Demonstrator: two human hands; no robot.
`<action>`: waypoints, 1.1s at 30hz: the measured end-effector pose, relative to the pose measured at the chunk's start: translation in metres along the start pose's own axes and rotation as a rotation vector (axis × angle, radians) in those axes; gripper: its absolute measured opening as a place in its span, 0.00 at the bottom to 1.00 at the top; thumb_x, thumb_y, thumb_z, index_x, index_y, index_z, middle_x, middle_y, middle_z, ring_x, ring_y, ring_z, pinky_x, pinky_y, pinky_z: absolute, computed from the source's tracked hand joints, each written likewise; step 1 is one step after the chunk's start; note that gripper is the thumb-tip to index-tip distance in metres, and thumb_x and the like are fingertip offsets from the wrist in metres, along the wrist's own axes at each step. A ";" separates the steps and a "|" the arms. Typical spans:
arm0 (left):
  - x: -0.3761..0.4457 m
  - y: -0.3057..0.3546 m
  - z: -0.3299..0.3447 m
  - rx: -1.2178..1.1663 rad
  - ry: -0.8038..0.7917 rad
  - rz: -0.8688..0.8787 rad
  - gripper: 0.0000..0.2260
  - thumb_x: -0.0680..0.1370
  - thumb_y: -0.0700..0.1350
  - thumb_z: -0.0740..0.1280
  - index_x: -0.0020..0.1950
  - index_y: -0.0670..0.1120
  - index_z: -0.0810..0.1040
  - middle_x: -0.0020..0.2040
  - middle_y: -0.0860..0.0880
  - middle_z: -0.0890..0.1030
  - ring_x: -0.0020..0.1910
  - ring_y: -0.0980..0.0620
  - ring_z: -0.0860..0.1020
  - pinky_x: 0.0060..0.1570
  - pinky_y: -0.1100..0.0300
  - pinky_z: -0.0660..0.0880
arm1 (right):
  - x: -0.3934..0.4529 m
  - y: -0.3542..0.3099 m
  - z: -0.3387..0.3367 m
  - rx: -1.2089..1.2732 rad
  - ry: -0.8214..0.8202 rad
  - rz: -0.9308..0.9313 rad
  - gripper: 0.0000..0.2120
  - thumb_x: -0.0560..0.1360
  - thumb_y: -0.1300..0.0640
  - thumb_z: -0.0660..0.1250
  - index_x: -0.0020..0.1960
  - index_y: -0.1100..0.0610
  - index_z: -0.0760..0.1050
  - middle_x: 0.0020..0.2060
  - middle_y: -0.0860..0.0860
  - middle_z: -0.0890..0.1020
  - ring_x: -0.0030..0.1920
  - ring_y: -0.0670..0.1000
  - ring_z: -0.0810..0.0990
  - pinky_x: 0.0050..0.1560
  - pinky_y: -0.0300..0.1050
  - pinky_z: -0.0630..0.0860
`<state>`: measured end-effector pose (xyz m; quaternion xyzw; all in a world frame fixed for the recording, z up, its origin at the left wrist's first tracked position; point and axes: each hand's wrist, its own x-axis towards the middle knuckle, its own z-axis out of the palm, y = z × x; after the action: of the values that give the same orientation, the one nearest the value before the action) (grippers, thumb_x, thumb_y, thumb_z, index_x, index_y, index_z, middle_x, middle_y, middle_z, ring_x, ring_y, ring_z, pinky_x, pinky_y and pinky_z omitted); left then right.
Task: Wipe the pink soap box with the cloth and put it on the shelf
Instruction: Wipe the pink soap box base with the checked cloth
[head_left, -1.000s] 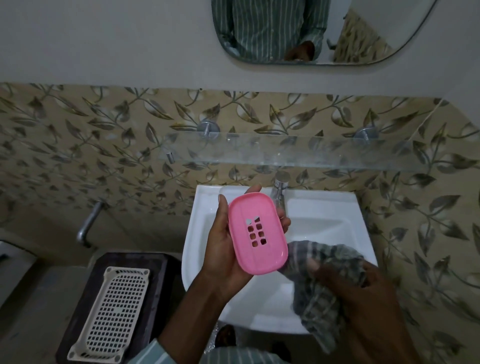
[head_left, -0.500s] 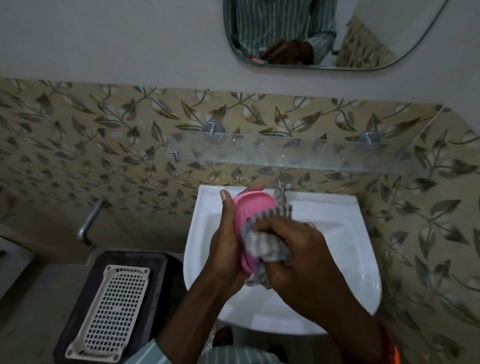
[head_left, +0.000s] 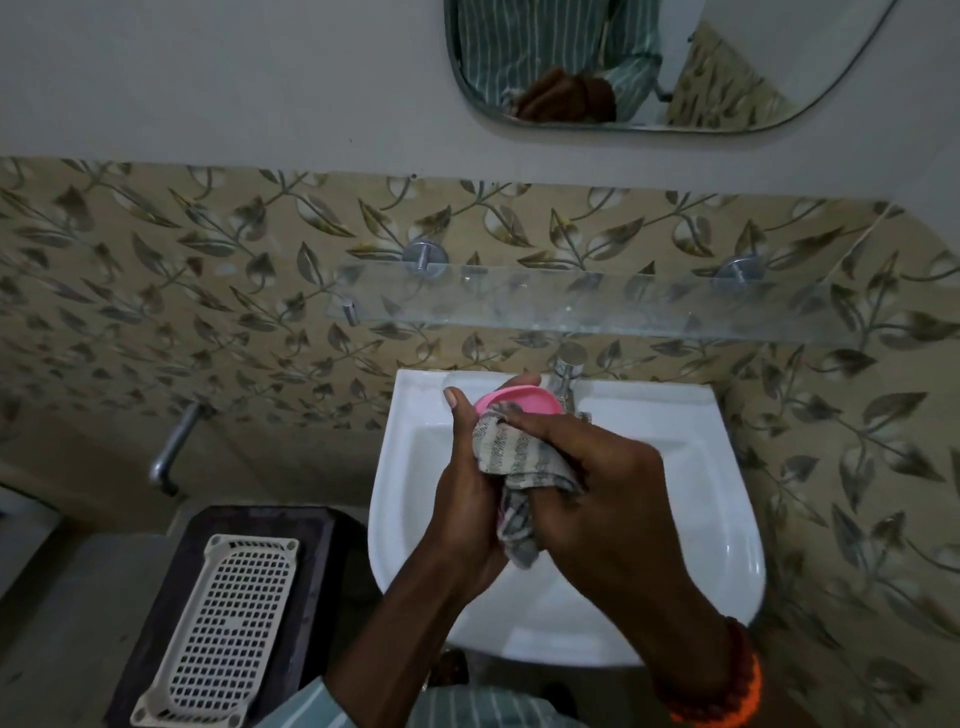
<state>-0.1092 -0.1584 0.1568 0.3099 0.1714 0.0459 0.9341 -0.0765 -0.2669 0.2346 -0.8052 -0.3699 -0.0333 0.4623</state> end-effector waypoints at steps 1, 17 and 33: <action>0.001 0.001 0.000 0.022 -0.009 0.013 0.34 0.74 0.74 0.58 0.54 0.50 0.90 0.49 0.45 0.90 0.52 0.49 0.88 0.52 0.58 0.84 | -0.002 0.000 0.004 -0.068 0.021 -0.018 0.24 0.66 0.70 0.68 0.60 0.57 0.80 0.52 0.51 0.85 0.51 0.42 0.81 0.55 0.25 0.73; 0.018 0.018 -0.023 0.315 0.099 0.129 0.38 0.70 0.80 0.59 0.66 0.54 0.83 0.57 0.37 0.86 0.57 0.38 0.84 0.63 0.42 0.79 | -0.011 0.019 0.017 -0.065 -0.325 0.428 0.04 0.73 0.59 0.68 0.40 0.56 0.81 0.31 0.50 0.82 0.30 0.45 0.81 0.28 0.38 0.77; 0.014 0.063 -0.100 0.060 0.251 -0.066 0.38 0.74 0.68 0.67 0.79 0.48 0.70 0.68 0.34 0.81 0.59 0.34 0.84 0.52 0.33 0.83 | 0.023 0.125 0.098 0.404 -0.245 1.050 0.22 0.67 0.34 0.70 0.33 0.54 0.75 0.29 0.56 0.79 0.31 0.54 0.79 0.41 0.48 0.76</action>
<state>-0.1296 -0.0489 0.1153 0.3235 0.2985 0.0484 0.8966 -0.0097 -0.2161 0.0979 -0.7746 0.0293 0.3657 0.5152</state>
